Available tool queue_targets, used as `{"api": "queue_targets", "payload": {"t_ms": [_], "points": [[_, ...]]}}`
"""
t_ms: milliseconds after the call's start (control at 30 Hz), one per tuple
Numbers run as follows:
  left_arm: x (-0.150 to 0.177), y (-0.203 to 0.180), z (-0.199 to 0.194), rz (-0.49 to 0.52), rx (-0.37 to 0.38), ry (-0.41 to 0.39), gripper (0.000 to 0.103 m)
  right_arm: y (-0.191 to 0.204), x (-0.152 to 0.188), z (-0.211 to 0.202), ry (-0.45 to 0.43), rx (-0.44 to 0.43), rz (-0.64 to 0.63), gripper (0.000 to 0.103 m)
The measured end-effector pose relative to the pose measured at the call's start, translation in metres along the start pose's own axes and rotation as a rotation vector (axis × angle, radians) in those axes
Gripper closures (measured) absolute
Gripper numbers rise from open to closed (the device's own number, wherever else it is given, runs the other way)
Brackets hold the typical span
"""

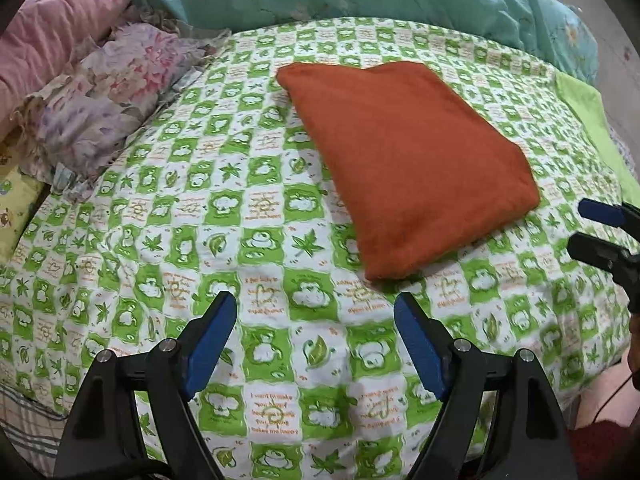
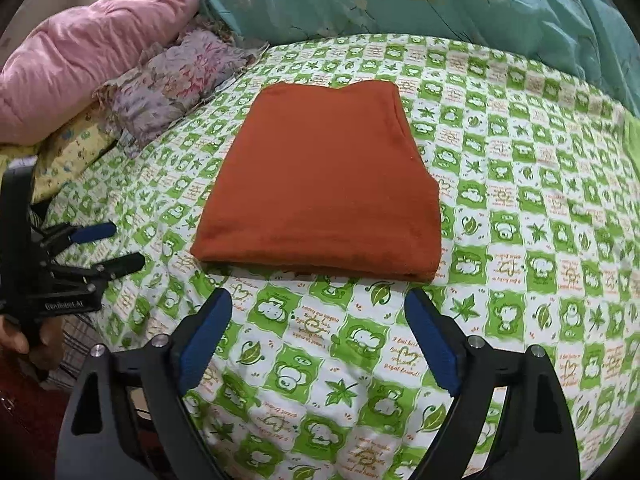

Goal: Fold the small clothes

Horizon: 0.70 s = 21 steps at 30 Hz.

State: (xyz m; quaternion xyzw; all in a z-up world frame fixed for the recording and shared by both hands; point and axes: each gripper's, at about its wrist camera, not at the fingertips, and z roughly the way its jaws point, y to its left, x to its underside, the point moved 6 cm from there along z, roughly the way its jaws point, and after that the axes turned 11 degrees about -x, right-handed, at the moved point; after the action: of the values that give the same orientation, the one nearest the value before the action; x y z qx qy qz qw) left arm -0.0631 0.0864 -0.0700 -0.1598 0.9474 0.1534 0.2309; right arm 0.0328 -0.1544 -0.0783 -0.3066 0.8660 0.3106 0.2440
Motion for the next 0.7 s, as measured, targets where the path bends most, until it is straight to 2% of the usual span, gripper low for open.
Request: {"api": "queue_targets", "payload": {"t_ms": [200, 300, 467, 700], "points": [[-0.023, 0.000, 0.005, -0.059, 0.029, 0.000, 0.020, 0.000, -0.011, 0.009, -0.036, -0.013, 0.003, 0.014], [-0.034, -0.004, 0.006, -0.056, 0.018, -0.021, 0.020, 0.001, -0.015, 0.015, -0.055, -0.016, -0.007, 0.013], [-0.037, -0.011, 0.013, -0.032, -0.004, -0.023, 0.019, 0.002, -0.020, 0.029, -0.038, -0.001, -0.041, 0.013], [-0.035, -0.014, 0.032, -0.026, -0.009, 0.027, 0.019, -0.008, -0.032, 0.044, -0.020, -0.004, 0.005, 0.013]]}}
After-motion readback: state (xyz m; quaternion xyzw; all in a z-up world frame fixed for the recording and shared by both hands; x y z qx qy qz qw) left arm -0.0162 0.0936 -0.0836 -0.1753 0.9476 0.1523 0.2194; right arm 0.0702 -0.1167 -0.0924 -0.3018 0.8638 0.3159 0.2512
